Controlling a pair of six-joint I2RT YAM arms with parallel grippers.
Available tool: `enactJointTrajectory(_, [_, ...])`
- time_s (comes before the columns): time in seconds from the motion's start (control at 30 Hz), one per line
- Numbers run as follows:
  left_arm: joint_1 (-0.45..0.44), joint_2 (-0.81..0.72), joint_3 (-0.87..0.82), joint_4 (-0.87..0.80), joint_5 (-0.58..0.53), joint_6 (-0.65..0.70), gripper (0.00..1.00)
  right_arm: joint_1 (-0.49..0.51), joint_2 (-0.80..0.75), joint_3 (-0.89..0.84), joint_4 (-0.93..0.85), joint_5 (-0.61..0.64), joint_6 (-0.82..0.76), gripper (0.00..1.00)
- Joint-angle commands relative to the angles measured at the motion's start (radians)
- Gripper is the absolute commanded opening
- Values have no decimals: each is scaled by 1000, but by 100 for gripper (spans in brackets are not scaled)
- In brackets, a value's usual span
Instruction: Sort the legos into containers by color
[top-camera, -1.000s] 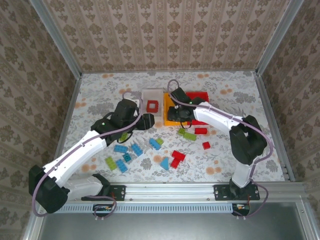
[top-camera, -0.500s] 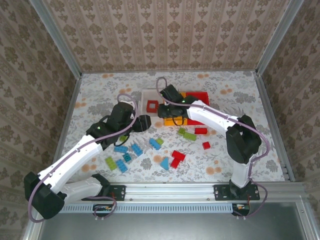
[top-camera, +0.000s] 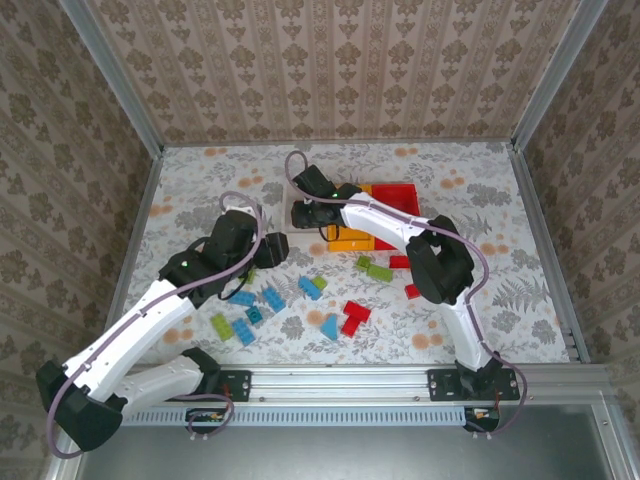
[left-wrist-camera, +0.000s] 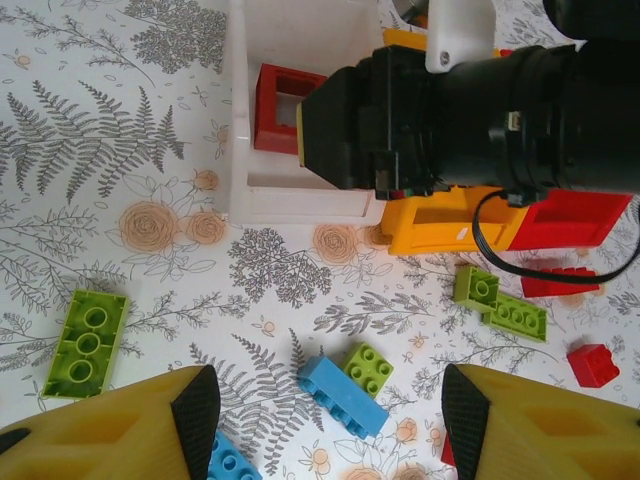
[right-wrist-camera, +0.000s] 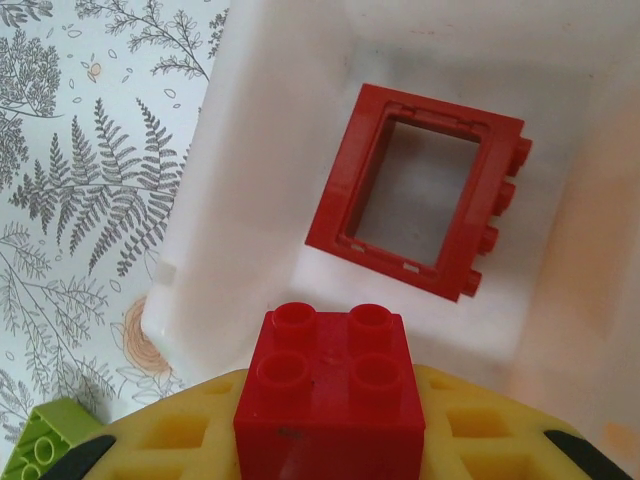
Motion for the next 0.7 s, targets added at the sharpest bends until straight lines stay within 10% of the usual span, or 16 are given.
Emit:
enactJointTrajectory(0.0, [11,-29,-15,-45,-22,-6,63,-3,33,67,-49,11,20,31])
enactJointTrajectory(0.37, [29,-37,-30,-49,-12,5,64,8,-41,2,-14,28,-27,60])
enactJointTrajectory(0.67, [67,31,-38,-105,24,-28,65,37,-330,-270,105,85,-89,60])
